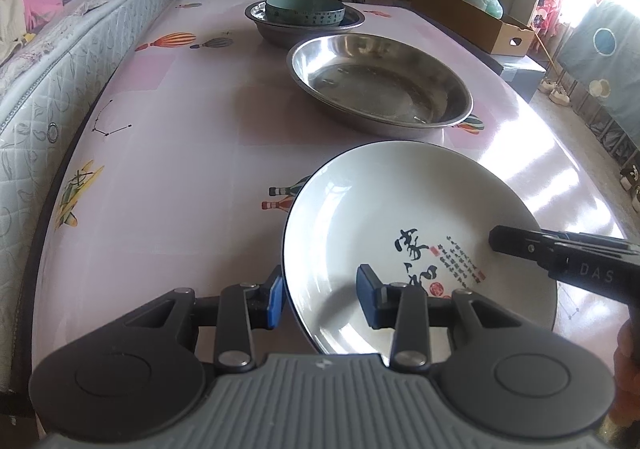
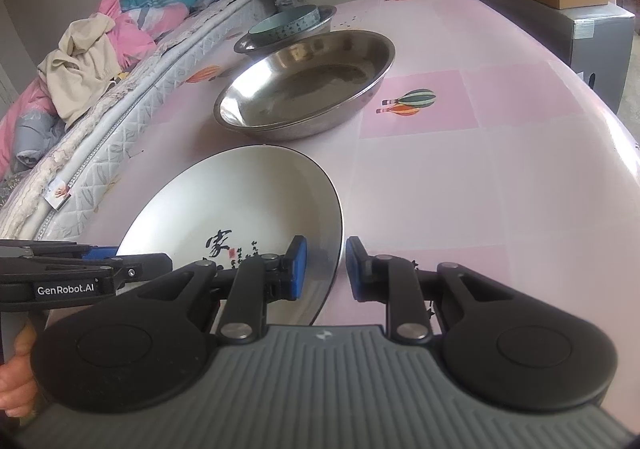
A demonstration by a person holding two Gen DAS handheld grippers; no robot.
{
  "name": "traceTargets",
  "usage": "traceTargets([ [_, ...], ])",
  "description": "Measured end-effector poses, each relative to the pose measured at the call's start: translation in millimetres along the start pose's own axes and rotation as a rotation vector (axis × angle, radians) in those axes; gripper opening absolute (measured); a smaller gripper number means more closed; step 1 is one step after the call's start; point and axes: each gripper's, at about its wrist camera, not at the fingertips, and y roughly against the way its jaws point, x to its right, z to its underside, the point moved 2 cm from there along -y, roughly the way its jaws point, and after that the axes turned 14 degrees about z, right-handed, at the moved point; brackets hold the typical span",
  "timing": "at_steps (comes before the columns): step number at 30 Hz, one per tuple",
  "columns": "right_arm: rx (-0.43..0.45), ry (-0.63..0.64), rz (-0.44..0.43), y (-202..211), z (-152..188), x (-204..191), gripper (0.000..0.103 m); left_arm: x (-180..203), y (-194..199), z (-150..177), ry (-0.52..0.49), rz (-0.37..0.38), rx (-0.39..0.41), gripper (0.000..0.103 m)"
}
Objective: Organize plates and bowls
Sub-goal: 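Carry the white plate toward the large steel bowl with both grippers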
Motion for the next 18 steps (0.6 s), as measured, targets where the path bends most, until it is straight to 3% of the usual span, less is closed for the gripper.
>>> traceTargets([
  [18, 0.035, 0.010, 0.003, -8.0, -3.2, -6.5, 0.021, 5.9, -8.2, -10.8, -0.023, -0.072, -0.002, 0.038],
])
